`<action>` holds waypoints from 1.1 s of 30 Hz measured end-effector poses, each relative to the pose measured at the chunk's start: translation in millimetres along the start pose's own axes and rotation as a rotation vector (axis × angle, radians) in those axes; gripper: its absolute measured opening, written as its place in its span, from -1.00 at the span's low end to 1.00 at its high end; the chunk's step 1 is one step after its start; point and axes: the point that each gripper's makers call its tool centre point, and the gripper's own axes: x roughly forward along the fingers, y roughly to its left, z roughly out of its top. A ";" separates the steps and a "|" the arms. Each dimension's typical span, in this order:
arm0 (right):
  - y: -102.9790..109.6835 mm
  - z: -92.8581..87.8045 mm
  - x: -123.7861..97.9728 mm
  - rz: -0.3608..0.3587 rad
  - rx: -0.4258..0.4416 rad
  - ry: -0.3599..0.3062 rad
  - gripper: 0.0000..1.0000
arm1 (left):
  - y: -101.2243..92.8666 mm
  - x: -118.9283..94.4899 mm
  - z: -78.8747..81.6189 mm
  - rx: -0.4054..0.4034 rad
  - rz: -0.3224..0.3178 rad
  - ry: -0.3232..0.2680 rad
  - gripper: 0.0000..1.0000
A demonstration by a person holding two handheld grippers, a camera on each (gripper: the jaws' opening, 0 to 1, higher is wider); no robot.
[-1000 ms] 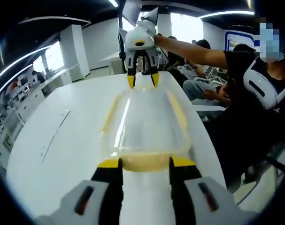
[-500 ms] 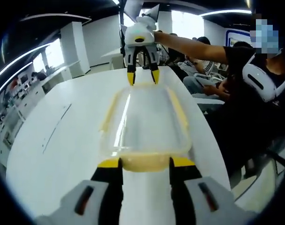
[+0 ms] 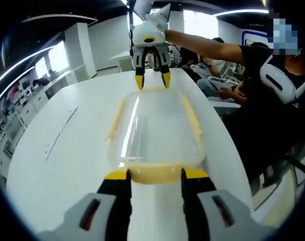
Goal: Snap each plastic latch of the storage box into its locked position after aligning the lid with the box until every specified latch is closed and the lid sits flush.
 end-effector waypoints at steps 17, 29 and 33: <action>-6.9 0.1 2.2 0.001 0.004 -0.006 -0.26 | 3.3 -1.9 -3.0 -0.011 0.003 0.004 -0.26; -5.5 -0.6 2.5 0.002 0.013 -0.008 -0.25 | 3.5 2.5 -5.4 -0.011 -0.006 0.003 -0.26; -5.3 -0.2 3.0 0.005 0.012 -0.009 -0.25 | 3.5 2.2 -5.6 -0.008 -0.002 -0.002 -0.26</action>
